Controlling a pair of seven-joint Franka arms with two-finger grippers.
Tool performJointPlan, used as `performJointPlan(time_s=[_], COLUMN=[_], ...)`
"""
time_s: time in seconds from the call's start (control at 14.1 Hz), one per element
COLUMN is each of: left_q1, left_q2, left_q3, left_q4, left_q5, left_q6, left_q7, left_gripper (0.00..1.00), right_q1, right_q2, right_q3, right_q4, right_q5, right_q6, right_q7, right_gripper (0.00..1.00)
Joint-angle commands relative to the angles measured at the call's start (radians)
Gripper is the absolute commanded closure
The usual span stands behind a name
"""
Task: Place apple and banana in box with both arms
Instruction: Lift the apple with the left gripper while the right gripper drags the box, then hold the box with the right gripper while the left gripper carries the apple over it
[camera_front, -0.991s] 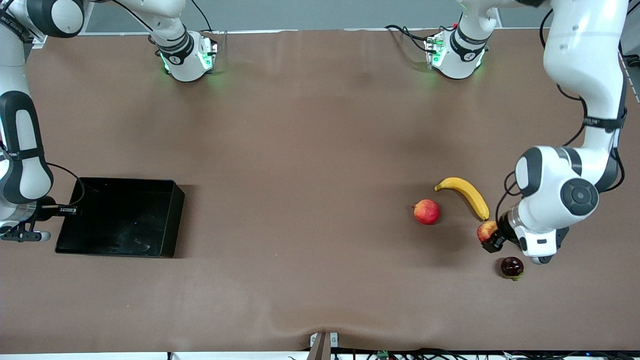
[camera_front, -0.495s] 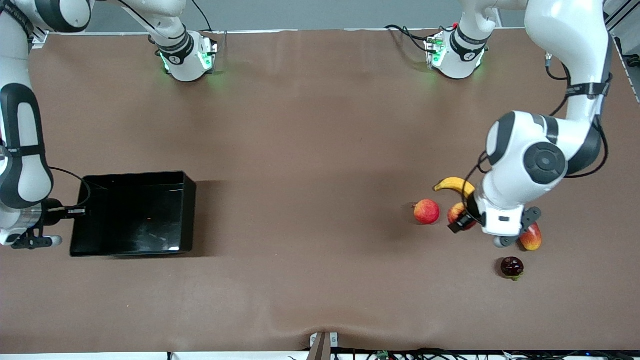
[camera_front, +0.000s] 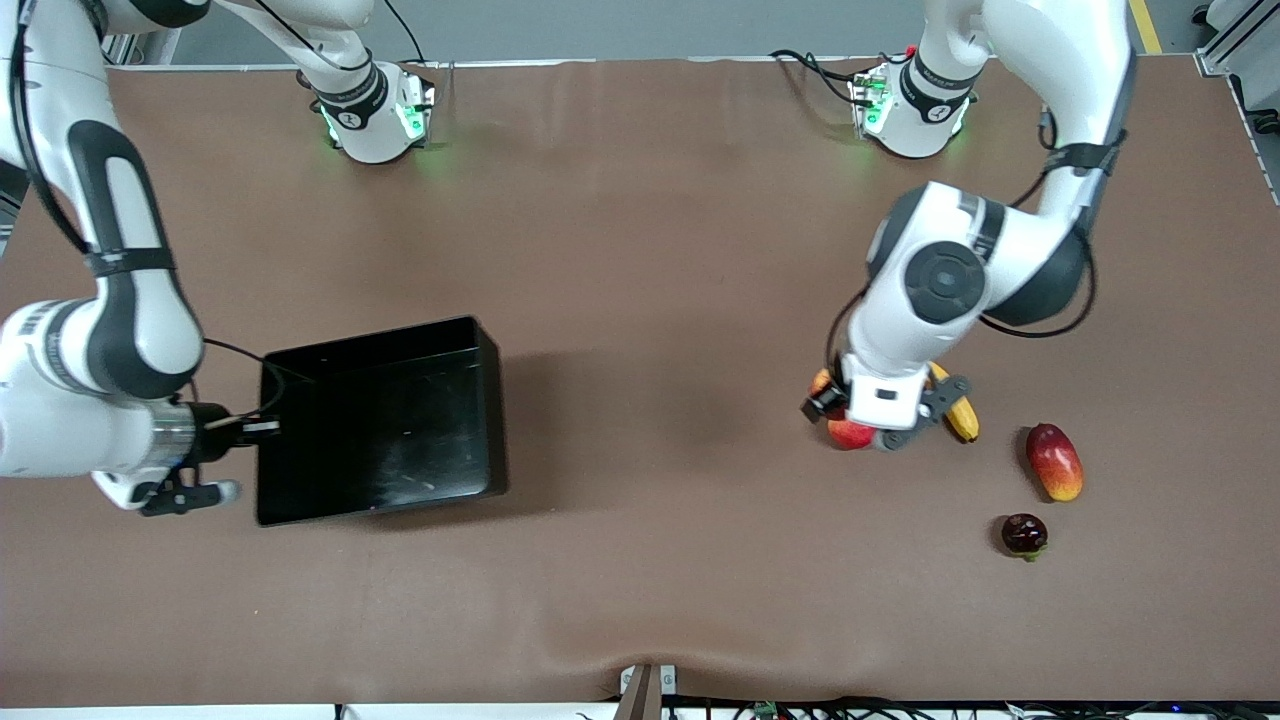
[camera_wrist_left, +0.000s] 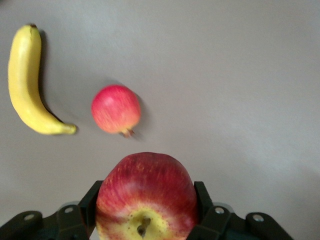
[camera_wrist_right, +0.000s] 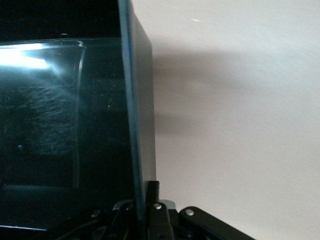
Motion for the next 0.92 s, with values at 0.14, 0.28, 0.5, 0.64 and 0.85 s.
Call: performJointPlan(time_s=[0.14,0.28,0.5,0.64,0.85], left_q1=[-0.041,-0.050,-0.055,-0.067,-0.072], left_q2=[-0.054,-0.062,-0.048,-0.021,-0.008], left_q3=[-0.020,-0.043,-0.049,-0.049,-0.049], left_q4=[0.056,0.054,0.053,0.053,0.051], left_q5=[0.019,0.017,0.019,0.019,0.019], left_q6=[-0.071,-0.071,-0.068,-0.055,-0.048], left_q7=[-0.121,-0.135,-0.143,-0.140,-0.144], left_gripper=[1.00,1.00,1.00,1.00,1.00], right_q1=[0.203,0.304,0.433,0.468,0.508], right_q2=[-0.035,-0.061,-0.069,-0.076,-0.083], right_q3=[0.003,0.001,-0.004,-0.004,-0.005], right_q4=[-0.026,-0.034,-0.058,-0.115,-0.192], right_q5=[0.014,0.007,-0.035,-0.063,-0.082], right_q6=[0.051,0.060,0.141,0.279,0.391], right_q7=[0.135,0.197,0.314,0.314,0.346], right_gripper=[1.00,1.00,1.00,1.00,1.00])
